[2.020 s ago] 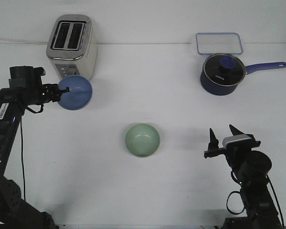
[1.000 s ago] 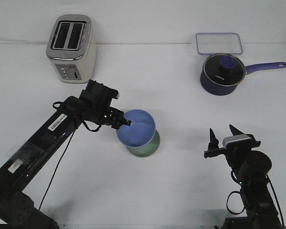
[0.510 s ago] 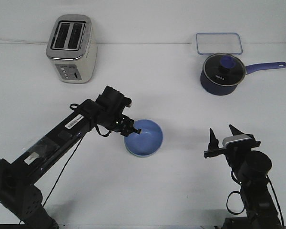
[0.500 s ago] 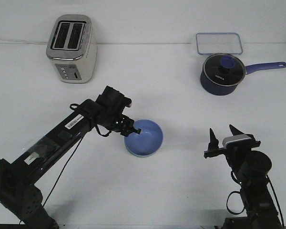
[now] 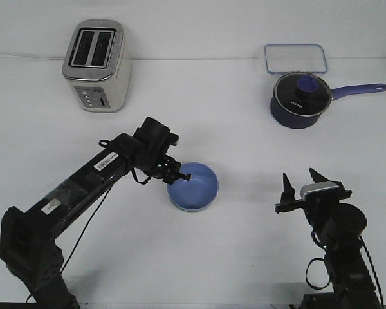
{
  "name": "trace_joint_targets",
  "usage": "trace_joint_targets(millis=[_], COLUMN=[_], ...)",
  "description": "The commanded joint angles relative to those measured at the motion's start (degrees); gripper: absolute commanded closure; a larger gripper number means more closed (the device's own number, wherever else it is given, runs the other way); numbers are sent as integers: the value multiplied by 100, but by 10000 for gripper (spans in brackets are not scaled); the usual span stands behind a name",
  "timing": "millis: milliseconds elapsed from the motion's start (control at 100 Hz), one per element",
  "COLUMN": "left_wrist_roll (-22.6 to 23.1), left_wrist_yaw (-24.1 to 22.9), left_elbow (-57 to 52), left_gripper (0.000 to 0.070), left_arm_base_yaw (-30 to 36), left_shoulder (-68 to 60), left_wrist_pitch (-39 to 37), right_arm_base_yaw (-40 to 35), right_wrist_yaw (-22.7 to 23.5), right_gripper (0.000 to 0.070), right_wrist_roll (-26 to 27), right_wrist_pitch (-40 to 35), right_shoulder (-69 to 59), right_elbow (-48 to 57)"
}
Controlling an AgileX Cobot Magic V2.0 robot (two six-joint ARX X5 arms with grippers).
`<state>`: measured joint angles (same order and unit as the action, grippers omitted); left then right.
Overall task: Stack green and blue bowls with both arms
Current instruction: 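Lower the blue bowl into the green bowl and open the left gripper, then withdraw the left gripper back toward the robot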
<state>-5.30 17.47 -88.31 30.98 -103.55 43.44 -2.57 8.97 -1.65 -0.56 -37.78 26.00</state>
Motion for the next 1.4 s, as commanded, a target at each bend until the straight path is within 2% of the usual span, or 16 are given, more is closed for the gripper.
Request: trace_joint_targets(millis=[0,270,410,550,1030,1100,1250,1390], left_wrist_roll=[15,11,7,-15,166,203,291,291], left_wrist_yaw=[7,7,7,9,-20,-251,-1054,-1169], left_elbow=[-87,-87,-87,-87,-133,-133,-133,-131], left_gripper=[690,665,472,349,347,347,347,347], left_arm_base_yaw=[20,20,20,20,-216,-330,-629,-1038], left_shoulder=[-118,-118,-118,-118,474,699,1176,1631], left_wrist_pitch=[-26,-24,-22,-20,48,74,149,105], right_arm_base_yaw=[-9,-9,-9,-9,-9,-9,-9,-9], right_wrist_yaw=[0,0,-2,0,0,0,0,0], right_gripper=[214,214,214,215,214,214,214,214], right_wrist_roll=[59,59,59,57,59,57,57,57], right_wrist_pitch=[55,55,55,55,55,55,55,55], right_shoulder=[-9,-9,-9,-9,-9,-9,-9,-9], right_elbow=[57,57,57,57,57,57,57,57])
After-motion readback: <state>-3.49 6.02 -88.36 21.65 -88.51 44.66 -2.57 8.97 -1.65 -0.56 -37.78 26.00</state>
